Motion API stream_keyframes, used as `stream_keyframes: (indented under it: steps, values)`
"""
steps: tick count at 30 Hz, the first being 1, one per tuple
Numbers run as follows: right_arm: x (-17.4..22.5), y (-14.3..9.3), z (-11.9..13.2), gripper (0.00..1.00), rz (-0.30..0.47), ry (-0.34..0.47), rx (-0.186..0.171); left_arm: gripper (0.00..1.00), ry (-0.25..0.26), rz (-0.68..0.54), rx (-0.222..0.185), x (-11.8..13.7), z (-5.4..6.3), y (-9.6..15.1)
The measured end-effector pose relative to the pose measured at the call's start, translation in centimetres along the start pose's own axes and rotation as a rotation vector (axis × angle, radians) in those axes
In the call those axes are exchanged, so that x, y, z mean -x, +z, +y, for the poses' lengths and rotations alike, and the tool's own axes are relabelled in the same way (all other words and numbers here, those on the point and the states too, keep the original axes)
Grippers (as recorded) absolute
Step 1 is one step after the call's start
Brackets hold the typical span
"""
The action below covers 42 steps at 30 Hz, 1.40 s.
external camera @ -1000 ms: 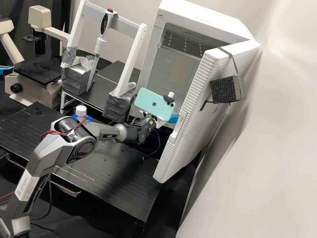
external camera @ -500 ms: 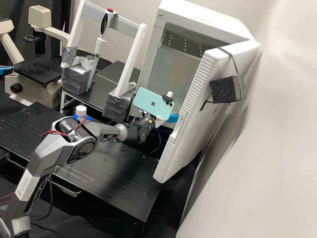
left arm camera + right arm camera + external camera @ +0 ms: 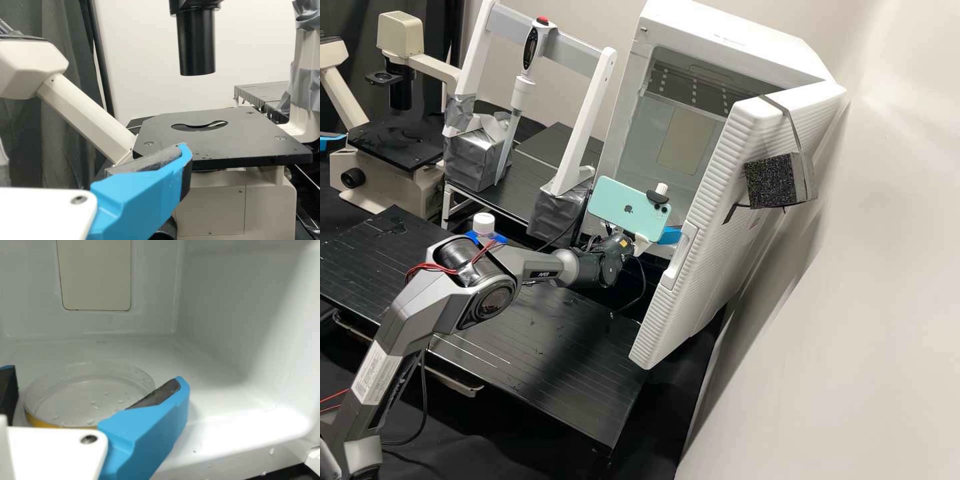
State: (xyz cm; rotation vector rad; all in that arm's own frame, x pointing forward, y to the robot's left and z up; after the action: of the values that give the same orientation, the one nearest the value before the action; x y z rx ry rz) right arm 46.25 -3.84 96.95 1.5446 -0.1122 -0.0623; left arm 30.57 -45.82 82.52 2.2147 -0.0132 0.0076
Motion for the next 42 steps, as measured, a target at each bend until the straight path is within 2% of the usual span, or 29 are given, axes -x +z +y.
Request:
stream_keyframes:
  steps: [24, 29, 33, 42]
  values:
    - [0.1, 0.1, 0.1, 0.00, -0.009, 0.000, -0.007, 1.00, 0.000, 0.000, 0.000, 0.0, 0.0, 0.0]
    - [1.6, -0.1, 1.0, 0.00, 0.007, 0.020, -0.010, 1.00, 0.000, 0.000, 0.000, 0.0, 0.0, 0.0]
    - [3.1, 0.3, 1.8, 0.00, -0.015, 0.034, -0.014, 1.00, 0.000, 0.000, 0.000, 0.0, 0.0, 0.0]
    - [6.2, 0.3, 1.5, 0.00, 0.036, 0.041, -0.034, 1.00, 0.000, 0.000, 0.000, 0.0, 0.0, 0.0]
